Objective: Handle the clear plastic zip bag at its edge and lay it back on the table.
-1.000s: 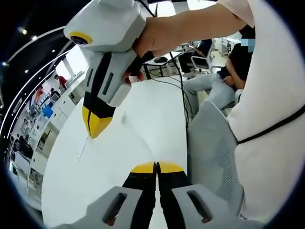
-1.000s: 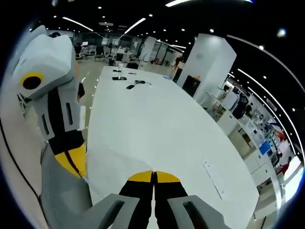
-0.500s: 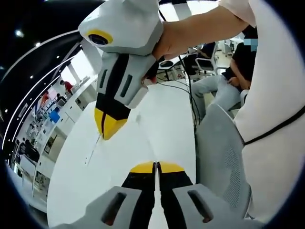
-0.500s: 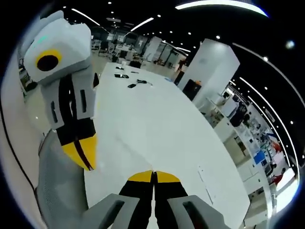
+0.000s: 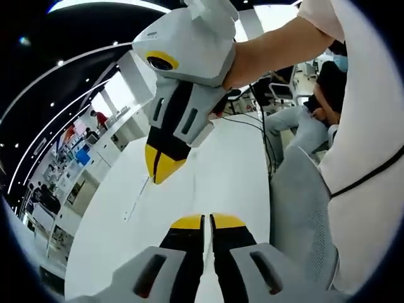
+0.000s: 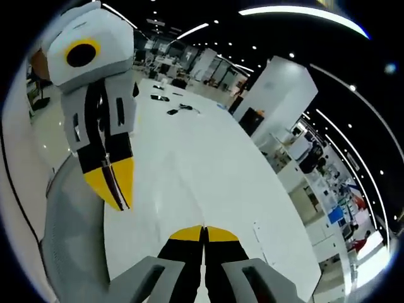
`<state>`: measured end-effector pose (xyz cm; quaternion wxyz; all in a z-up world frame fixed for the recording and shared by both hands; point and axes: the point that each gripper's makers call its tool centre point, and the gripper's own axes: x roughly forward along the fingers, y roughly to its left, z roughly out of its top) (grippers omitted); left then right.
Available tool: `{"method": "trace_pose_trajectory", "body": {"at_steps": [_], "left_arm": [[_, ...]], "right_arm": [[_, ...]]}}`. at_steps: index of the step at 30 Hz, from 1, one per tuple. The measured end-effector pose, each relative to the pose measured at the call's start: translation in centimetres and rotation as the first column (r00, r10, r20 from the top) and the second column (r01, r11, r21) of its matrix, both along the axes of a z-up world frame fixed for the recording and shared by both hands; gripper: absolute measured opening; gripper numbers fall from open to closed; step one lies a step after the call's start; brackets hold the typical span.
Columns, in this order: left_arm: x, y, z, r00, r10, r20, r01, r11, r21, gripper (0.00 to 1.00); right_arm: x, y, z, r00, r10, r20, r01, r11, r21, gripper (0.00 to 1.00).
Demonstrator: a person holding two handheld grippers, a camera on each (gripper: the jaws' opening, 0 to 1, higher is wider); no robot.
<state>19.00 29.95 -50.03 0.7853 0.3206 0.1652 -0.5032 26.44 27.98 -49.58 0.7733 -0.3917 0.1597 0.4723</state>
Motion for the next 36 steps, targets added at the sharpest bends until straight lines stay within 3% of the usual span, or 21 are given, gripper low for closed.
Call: {"method": "trace_pose_trajectory", "body": {"at_steps": [16, 23, 26, 36], "left_arm": [[0.7, 1.3, 0.6, 0.996, 0.09, -0.022, -0.092, 0.991, -0.102, 0.12], [1.1, 1.8, 0.7, 0.987, 0.146, -0.072, -0.157, 0.97, -0.187, 0.18], [1.2, 2.0, 0.6, 0.977, 0.181, -0.112, -0.203, 0.95, -0.236, 0.21], [1.0, 3.6, -1.0, 0.957, 0.233, -0.174, -0.273, 0.926, -0.261, 0.28]], "right_arm": [[1.2, -1.7, 0.6, 1.0, -0.019, 0.024, 0.02, 1.0, -0.016, 0.0], [2.1, -2.2, 1.0, 0.999, -0.031, 0.043, 0.032, 0.999, -0.02, 0.0], [2.5, -2.4, 1.3, 0.998, -0.036, 0.05, 0.037, 0.999, -0.019, 0.0], [4.8, -3.2, 2.0, 0.995, -0.051, 0.088, 0.054, 0.998, -0.032, 0.0]]}}
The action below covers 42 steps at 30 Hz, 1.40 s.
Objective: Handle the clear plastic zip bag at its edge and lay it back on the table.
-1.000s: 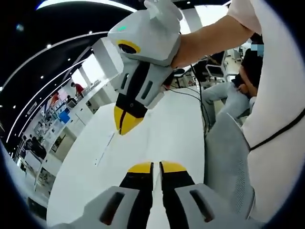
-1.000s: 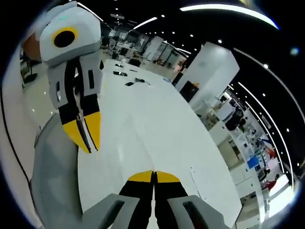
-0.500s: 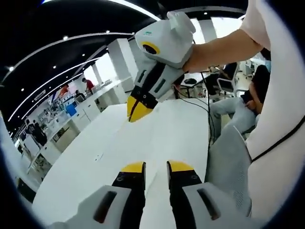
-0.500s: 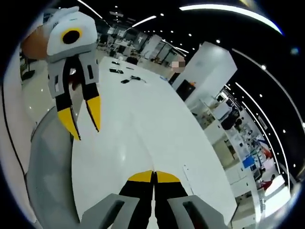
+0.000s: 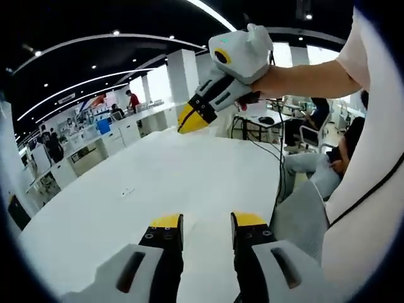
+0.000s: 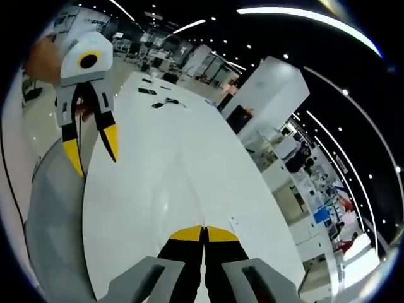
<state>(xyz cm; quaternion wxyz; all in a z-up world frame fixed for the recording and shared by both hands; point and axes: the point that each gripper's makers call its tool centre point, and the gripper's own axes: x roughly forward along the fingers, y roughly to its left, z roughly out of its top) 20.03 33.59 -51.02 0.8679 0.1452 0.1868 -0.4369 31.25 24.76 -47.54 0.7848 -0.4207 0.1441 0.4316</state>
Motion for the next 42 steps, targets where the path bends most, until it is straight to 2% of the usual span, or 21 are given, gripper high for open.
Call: {"method": "trace_pose_trajectory", "body": {"at_steps": [14, 24, 34, 42], "left_arm": [[-0.3, 1.2, -1.5, 0.998, 0.045, -0.038, -0.046, 0.999, -0.011, 0.34], [0.2, 2.3, -1.8, 0.996, 0.075, -0.04, -0.076, 0.997, -0.01, 0.36], [0.6, 3.1, -2.2, 0.993, 0.103, -0.054, -0.104, 0.995, -0.008, 0.37], [1.1, 3.6, -2.7, 0.99, 0.117, -0.074, -0.118, 0.993, 0.002, 0.36]], "right_arm": [[4.7, -0.3, -0.5, 0.999, -0.023, 0.047, 0.024, 0.999, -0.029, 0.0], [8.2, 0.3, -1.6, 0.994, -0.017, 0.111, 0.025, 0.997, -0.067, 0.0], [12.1, 1.1, -3.5, 0.99, -0.005, 0.138, 0.017, 0.996, -0.085, 0.0], [13.7, 1.2, -5.5, 0.99, 0.014, 0.14, 0.0, 0.995, -0.103, 0.0]]}}
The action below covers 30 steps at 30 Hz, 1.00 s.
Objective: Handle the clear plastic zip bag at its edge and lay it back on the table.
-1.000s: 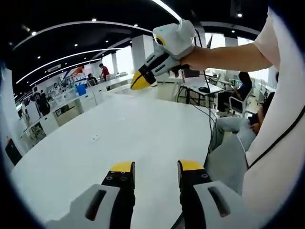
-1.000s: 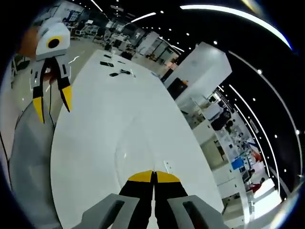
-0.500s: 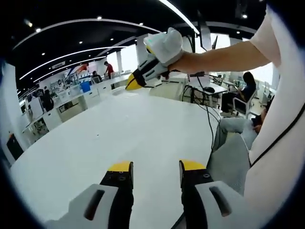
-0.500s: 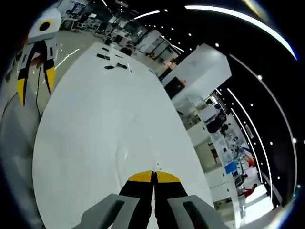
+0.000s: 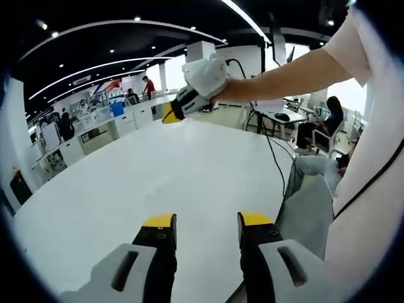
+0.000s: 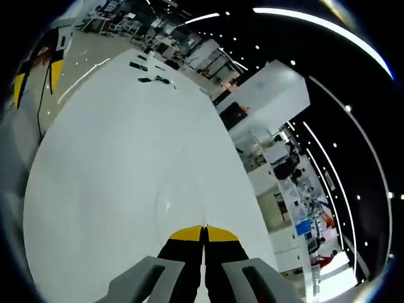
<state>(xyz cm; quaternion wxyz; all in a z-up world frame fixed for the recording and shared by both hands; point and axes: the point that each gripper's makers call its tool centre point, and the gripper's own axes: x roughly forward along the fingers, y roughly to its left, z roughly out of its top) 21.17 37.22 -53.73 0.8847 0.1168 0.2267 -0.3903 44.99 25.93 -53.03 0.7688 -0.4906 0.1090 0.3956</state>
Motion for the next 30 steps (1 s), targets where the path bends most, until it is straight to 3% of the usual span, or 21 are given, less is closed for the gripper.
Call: {"method": "trace_pose_trajectory", "body": {"at_steps": [1, 7, 12, 22, 30], "left_arm": [[0.1, 0.0, -0.2, 1.0, 0.006, -0.01, -0.006, 1.0, -0.001, 0.36], [0.2, -0.2, -0.6, 1.0, 0.01, -0.025, -0.01, 1.0, -0.006, 0.36], [0.1, -0.2, -1.1, 0.999, 0.008, -0.039, -0.009, 1.0, -0.006, 0.36], [0.4, 0.0, -1.6, 0.999, 0.002, -0.047, -0.002, 1.0, -0.006, 0.36], [0.2, 0.0, -1.8, 0.999, 0.002, -0.051, -0.003, 1.0, -0.005, 0.36]], "right_arm": [[0.0, -0.3, -1.4, 1.0, -0.004, -0.004, 0.004, 1.0, -0.007, 0.0], [-1.6, -0.1, -4.3, 0.999, 0.039, -0.019, -0.039, 0.999, -0.008, 0.0], [-3.3, 0.3, -6.1, 0.997, 0.072, -0.016, -0.072, 0.997, -0.017, 0.0], [-7.3, 0.8, -10.6, 0.993, 0.083, -0.084, -0.084, 0.996, -0.006, 0.0], [-9.5, 1.6, -12.8, 0.99, 0.088, -0.11, -0.089, 0.996, -0.004, 0.0]]}}
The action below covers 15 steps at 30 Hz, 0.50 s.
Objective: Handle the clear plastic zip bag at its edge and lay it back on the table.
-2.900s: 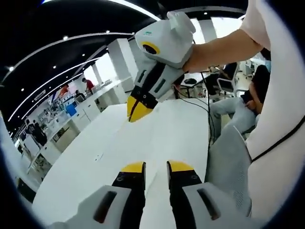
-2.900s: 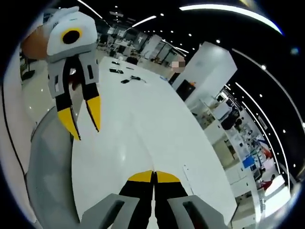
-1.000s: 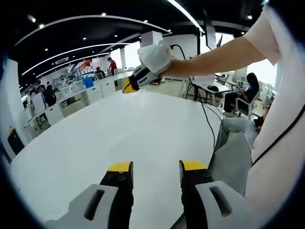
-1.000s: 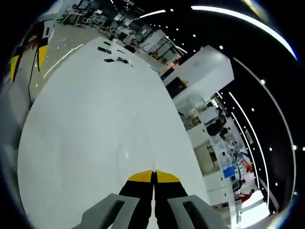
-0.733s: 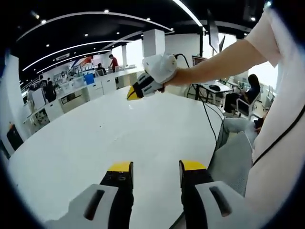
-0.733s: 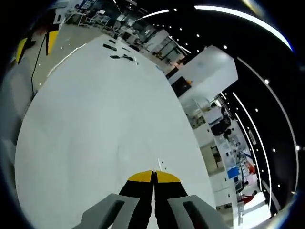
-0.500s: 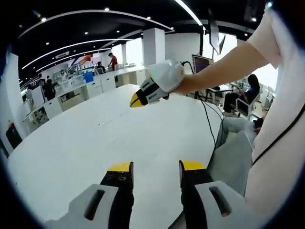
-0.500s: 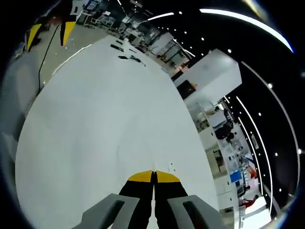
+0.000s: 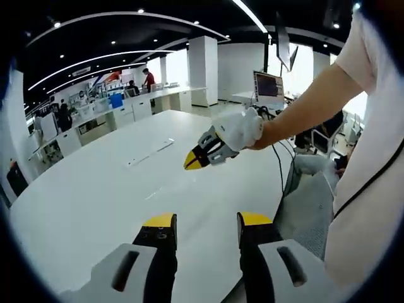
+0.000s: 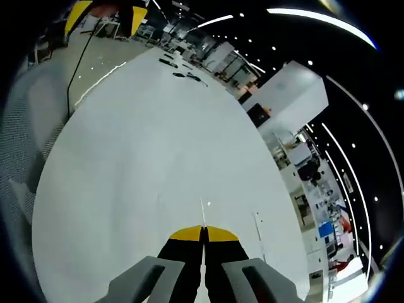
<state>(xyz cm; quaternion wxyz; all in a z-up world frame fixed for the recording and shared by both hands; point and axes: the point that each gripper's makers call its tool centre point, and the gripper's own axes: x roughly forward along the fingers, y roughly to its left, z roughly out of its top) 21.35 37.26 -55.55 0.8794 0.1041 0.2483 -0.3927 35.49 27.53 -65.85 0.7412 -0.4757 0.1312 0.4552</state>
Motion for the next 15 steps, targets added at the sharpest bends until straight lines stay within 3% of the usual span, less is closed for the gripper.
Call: {"method": "trace_pose_trajectory", "body": {"at_steps": [15], "left_arm": [[-0.6, 0.1, -0.4, 1.0, 0.012, -0.015, -0.012, 1.0, 0.001, 0.35]], "right_arm": [[-1.8, 1.0, -3.6, 0.998, -0.029, -0.061, 0.029, 1.0, -0.001, 0.0]]}}
